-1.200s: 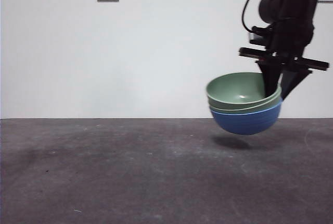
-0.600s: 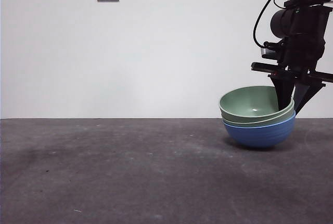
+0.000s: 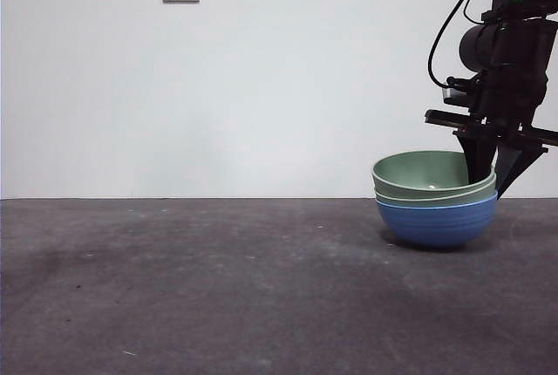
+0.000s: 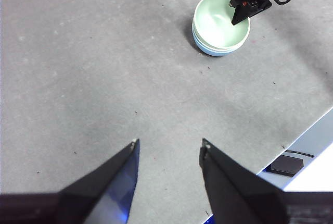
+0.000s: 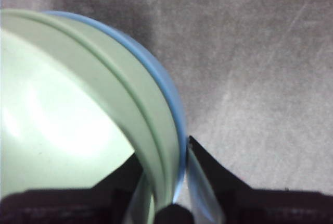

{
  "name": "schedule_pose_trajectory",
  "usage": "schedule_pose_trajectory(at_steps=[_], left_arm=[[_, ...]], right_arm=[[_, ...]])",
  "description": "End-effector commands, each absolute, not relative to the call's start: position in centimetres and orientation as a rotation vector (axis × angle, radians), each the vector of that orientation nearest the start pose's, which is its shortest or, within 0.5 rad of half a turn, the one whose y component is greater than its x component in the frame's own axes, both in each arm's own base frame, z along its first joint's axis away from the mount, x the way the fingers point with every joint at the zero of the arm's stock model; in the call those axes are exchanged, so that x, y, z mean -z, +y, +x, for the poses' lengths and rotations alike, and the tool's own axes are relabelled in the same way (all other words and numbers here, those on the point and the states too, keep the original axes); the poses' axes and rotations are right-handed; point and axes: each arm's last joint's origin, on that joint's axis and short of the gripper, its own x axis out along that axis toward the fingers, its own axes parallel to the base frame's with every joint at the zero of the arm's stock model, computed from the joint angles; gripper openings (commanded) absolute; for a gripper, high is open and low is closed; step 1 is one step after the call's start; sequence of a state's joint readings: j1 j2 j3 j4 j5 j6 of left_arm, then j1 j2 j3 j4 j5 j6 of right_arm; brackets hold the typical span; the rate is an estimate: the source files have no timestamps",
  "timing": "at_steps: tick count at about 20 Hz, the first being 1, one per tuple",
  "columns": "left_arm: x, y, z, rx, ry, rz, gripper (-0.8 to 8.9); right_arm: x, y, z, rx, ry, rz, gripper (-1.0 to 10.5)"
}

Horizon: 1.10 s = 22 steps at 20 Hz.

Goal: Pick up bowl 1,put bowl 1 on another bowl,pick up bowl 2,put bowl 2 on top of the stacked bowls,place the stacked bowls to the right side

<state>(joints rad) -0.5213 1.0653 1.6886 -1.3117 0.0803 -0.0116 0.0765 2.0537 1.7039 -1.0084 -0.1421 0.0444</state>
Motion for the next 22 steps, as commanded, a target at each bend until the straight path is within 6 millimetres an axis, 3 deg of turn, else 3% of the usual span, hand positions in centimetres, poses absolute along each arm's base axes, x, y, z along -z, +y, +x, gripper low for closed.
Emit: schedule_pose_trajectory(at_steps=[1,8,10,13,18,22], left_arm=[[-46.6,-6.7,11.2,0.572,0.676,0.133,1.97],[-46.6,-6.7,11.2,0.572,0.676,0.133,1.97],[-46.6,-6.7,11.2,0.572,0.676,0.133,1.97],[-46.5,-6.9,11.5,0.571,0.684,0.135,1.97],[-46.1,-7.4,12.4,0.571,0.712,0.146,1.97],[-46.0,-7.6,12.8,0.577,0.714,0.165,1.88]], right_arm=[[-19.2,3.5,41.2,-0.139,1.449,0.064,1.6],[-19.2,2.8,41.1,-0.137,1.462,0.069,2.0],[-19.2,2.8,41.1,-0.143,1.461,0.064,2.6],[-20.2,2.8,40.9,-0.144,1.434,0.063,2.6],[-24.9,2.6,39.4,-0.147,1.313,0.061,2.6],[-30.5,2.3,36.3,-0.153,1.189,0.063,2.6]])
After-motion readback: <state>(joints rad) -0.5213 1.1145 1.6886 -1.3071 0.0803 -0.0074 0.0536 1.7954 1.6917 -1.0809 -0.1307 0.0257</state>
